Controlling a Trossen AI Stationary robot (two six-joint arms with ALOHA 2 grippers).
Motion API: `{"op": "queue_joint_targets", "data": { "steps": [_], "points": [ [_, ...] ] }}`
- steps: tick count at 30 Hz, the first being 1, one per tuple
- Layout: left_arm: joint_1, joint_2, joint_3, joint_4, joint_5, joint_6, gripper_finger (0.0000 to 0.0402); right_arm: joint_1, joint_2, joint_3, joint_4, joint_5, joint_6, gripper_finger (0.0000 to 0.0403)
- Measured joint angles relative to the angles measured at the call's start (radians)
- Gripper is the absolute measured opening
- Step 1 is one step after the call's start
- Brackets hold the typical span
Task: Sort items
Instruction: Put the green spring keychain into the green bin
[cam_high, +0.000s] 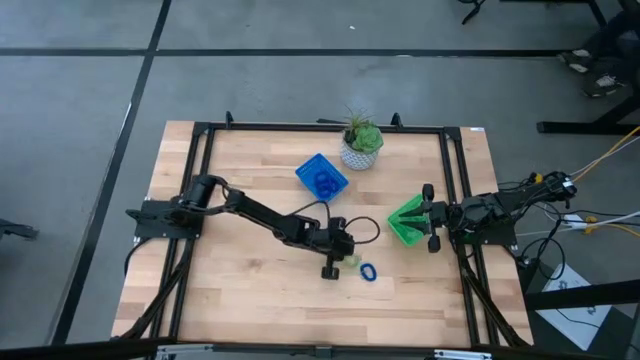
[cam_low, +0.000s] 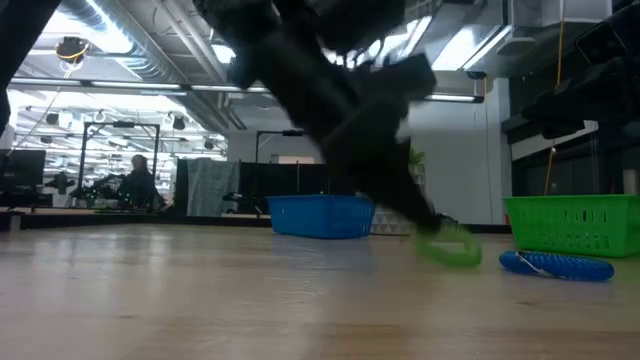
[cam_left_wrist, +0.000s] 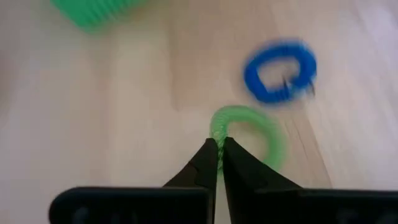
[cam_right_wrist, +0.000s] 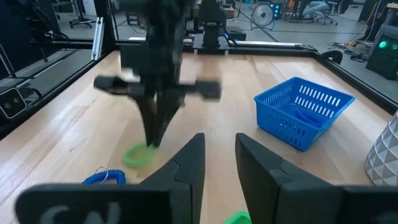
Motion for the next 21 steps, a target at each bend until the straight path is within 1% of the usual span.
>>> {"op": "queue_joint_targets", "data": {
  "steps": [3, 5, 7, 12, 21],
  "points": [
    [0.002, -0.060, 0.002, 0.016, -0.052, 0.086, 0.0006, 0.000, 0.000, 0.000, 0.000, 0.000, 0.000, 0.0090],
    [0.005, -0.085, 0.005, 0.039, -0.063, 0.132, 0.0006, 0.000, 0.000, 0.000, 0.000, 0.000, 0.000, 0.0090],
    [0.009, -0.105, 0.003, 0.045, -0.063, 0.172, 0.0006, 0.000, 0.000, 0.000, 0.000, 0.000, 0.000, 0.0090],
    [0.020, -0.151, 0.005, 0.130, -0.064, 0.286, 0.0005, 0.000, 0.000, 0.000, 0.000, 0.000, 0.000, 0.0090],
    [0.069, -0.166, 0.006, 0.313, -0.052, 0.426, 0.0004, 0.000, 0.000, 0.000, 0.000, 0.000, 0.000, 0.0090]
  ]
}}
